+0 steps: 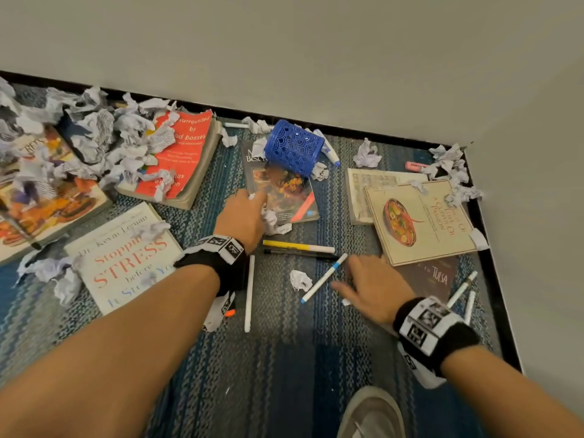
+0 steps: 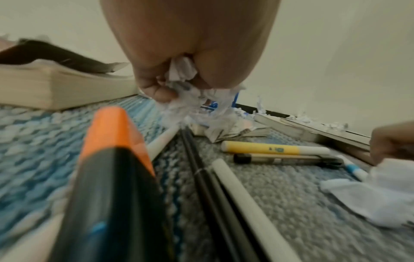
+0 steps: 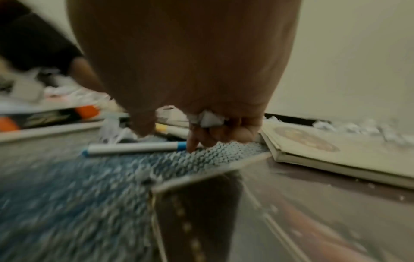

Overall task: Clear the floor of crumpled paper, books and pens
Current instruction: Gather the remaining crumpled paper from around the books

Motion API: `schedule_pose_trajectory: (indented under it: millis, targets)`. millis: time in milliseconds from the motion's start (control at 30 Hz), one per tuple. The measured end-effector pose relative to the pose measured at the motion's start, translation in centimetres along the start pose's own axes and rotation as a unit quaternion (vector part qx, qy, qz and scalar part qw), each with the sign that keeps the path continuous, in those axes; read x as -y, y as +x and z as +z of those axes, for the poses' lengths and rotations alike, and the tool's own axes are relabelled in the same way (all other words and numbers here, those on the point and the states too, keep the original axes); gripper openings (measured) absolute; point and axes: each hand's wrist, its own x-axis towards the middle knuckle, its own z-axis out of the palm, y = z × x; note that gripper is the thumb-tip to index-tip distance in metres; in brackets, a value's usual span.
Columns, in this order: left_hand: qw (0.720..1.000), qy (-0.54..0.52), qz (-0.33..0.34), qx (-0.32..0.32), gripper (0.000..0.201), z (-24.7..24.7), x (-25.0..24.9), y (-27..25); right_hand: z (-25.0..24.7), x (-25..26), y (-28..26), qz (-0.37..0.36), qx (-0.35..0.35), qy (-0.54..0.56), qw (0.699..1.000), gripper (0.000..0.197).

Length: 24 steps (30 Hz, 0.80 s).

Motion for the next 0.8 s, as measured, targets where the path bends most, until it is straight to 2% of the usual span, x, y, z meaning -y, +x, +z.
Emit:
schedule_pose_trajectory:
  millis: [67, 133, 200, 267, 333, 367, 467, 567, 633, 667, 733, 800]
  targets:
    - [1.000, 0.009, -0.006, 0.002, 0.034, -0.5, -1.0, -0.6, 1.1, -0.1, -0.7, -0.004, 0.042, -0.111, 0.993, 0.053]
    - [0.997, 0.045, -0.038, 0.040, 0.033, -0.3, -1.9, -1.1, 1.8, -0.1, -0.8, -0.021, 0.040, -0.122, 0.992, 0.041]
    - [0.994, 0.057, -0.064, 0.061, 0.040, 0.4, -2.4, -1.5, 2.1, 0.1, -0.6, -0.053, 0.034, -0.088, 0.994, 0.022]
    - [0.994, 0.060, -0.077, 0.045, 0.059, 1.1, -2.4, -2.0, 1.7, 0.5, -0.4, -0.054, 0.011, -0.011, 0.998, 0.010]
    - [0.992, 0.086, -0.079, 0.036, 0.077, 1.7, -2.3, -2.3, 0.9, 1.2, 0.0, -0.034, -0.022, 0.081, 0.996, 0.017]
    - [0.992, 0.090, -0.086, 0.035, 0.078, 1.9, -2.2, -2.4, 0.5, 1.9, 0.5, -0.033, -0.042, 0.109, 0.993, 0.024]
    - [0.992, 0.054, -0.112, 0.020, 0.063, 2.0, -2.0, -2.1, 0.0, 4.9, 1.8, -0.071, -0.095, 0.131, 0.984, 0.022]
    - [0.994, 0.078, -0.072, 0.036, 0.056, 2.0, -1.7, -1.7, 0.7, 7.5, 2.9, -0.093, -0.060, 0.035, 0.993, 0.044]
    - [0.993, 0.102, -0.033, 0.045, 0.040, 1.8, -1.7, -1.4, 1.2, 8.0, 3.4, -0.094, -0.031, -0.028, 0.995, 0.036]
    - [0.994, 0.101, -0.019, 0.046, 0.034, 1.6, -1.7, -1.4, 1.3, 7.8, 3.7, -0.095, -0.028, -0.023, 0.995, 0.030]
    - [0.996, 0.083, -0.001, 0.036, 0.032, 1.2, -2.3, -1.5, 0.9, 6.7, 4.0, -0.082, -0.043, 0.069, 0.993, 0.019]
    - [0.998, 0.065, 0.011, 0.012, 0.034, 1.0, -3.4, -1.6, 0.3, 5.1, 4.0, -0.023, -0.081, 0.210, 0.974, 0.021]
